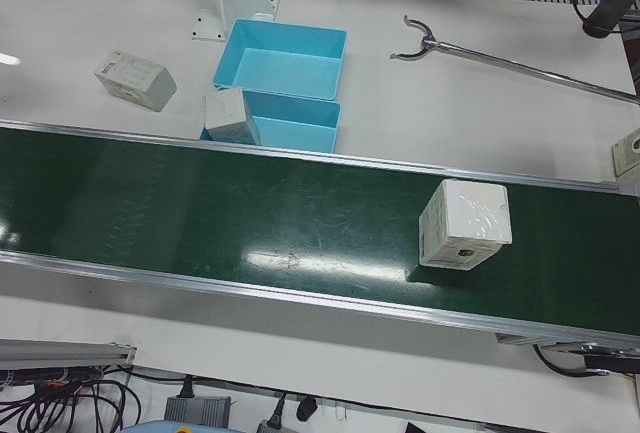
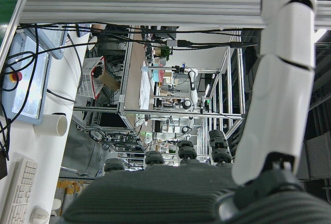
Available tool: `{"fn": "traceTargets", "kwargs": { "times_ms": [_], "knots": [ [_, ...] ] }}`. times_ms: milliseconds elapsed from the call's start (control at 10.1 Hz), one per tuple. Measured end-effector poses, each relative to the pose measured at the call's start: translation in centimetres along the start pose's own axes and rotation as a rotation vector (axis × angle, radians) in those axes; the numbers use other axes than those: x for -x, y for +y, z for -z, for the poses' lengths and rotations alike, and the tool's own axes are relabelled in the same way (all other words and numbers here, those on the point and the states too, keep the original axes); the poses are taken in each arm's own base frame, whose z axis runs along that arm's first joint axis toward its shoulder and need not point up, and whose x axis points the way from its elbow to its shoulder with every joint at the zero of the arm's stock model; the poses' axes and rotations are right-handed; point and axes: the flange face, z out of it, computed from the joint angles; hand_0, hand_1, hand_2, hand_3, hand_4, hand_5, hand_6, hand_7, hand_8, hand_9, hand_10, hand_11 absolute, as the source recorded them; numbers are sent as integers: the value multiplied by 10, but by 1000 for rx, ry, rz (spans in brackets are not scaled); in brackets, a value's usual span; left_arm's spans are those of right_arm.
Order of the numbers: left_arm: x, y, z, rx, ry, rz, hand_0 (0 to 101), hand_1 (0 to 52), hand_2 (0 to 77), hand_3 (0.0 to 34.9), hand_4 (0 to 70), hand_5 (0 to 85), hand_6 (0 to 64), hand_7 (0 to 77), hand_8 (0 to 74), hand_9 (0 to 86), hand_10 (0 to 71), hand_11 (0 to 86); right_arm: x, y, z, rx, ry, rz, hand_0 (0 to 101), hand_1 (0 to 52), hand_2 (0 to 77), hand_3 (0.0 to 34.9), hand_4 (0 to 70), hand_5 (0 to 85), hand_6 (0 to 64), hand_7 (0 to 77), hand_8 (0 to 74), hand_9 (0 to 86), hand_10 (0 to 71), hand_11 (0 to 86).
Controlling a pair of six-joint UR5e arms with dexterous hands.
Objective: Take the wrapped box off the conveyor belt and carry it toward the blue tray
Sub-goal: 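Lower the right hand toward the belt edge, fingers open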
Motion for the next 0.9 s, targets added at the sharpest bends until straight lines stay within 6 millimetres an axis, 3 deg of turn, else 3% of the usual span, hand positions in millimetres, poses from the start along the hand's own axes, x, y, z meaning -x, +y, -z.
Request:
{"fn": "traceTargets", "kwargs": {
  "times_ms": [697, 896],
  "knots": [
    [0, 0, 0, 0, 0, 0, 0, 0, 5, 0, 0, 11, 0, 0, 0, 0, 5, 0, -19, 4, -18, 12, 28, 7, 460, 125, 104, 171, 0, 131, 0, 27, 16, 11, 0, 11],
    [0, 0, 0, 0, 0, 0, 0, 0, 5, 0, 0, 11, 0, 0, 0, 0, 0, 0, -25, -8, -23, -14, 37, 10, 460, 125, 104, 175, 0, 104, 0, 22, 16, 11, 0, 11]
  ]
}}
